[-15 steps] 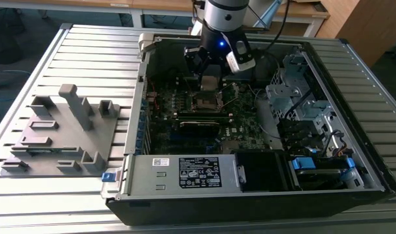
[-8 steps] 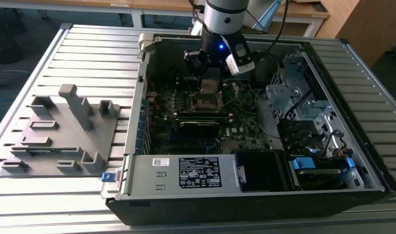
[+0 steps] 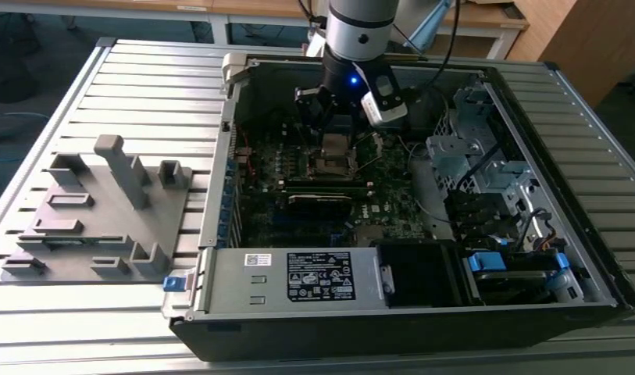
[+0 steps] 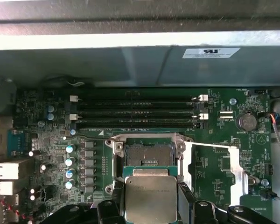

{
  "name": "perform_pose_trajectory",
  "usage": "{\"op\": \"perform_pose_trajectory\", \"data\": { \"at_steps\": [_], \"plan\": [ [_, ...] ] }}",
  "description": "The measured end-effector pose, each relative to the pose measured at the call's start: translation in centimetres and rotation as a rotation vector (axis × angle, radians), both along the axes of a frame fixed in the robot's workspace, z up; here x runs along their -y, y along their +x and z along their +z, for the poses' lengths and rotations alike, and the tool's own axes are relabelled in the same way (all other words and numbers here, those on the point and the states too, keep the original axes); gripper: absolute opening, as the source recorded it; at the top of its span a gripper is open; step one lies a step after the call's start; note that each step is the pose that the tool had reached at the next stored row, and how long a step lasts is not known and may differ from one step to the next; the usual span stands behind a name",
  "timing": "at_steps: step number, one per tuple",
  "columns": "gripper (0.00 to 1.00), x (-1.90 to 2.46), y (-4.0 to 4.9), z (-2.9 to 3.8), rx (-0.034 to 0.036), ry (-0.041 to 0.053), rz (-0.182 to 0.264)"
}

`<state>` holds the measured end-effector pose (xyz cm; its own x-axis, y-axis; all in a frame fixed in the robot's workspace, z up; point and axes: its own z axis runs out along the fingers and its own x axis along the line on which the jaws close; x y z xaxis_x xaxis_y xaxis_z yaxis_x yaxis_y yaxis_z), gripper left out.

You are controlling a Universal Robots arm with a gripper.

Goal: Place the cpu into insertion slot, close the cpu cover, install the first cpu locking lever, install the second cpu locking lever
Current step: 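Place the cpu into insertion slot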

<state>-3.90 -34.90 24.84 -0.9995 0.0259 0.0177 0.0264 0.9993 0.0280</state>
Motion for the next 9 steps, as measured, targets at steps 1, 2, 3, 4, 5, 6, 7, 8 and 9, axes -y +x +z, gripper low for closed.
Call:
{"op": "perform_pose_trajectory", "data": {
  "at_steps": [1,2,3,4,5,6,7,8,9],
  "plan": [
    [0.54,0.0,0.0,-0.07,0.0,0.0,0.0],
    [0.54,0.0,-0.01,-0.08,-0.0001,-0.0002,0.0],
    [0.54,0.0,-0.01,-0.09,-0.0001,-0.0003,0.0],
    [0.54,0.0,-0.01,-0.09,-0.0002,-0.0004,0.0],
    [0.54,0.0,-0.01,-0.09,-0.0001,-0.0003,0.0],
    [0.54,0.0,-0.01,-0.1,0.0,-0.0001,0.0],
    [0.54,0.0,-0.01,-0.1,-0.0001,-0.0001,0.0],
    [0.54,0.0,-0.01,-0.1,0.0,-0.0001,0.0],
    [0.54,0.0,-0.01,-0.1,-0.0001,-0.0001,0.0]
  ]
}}
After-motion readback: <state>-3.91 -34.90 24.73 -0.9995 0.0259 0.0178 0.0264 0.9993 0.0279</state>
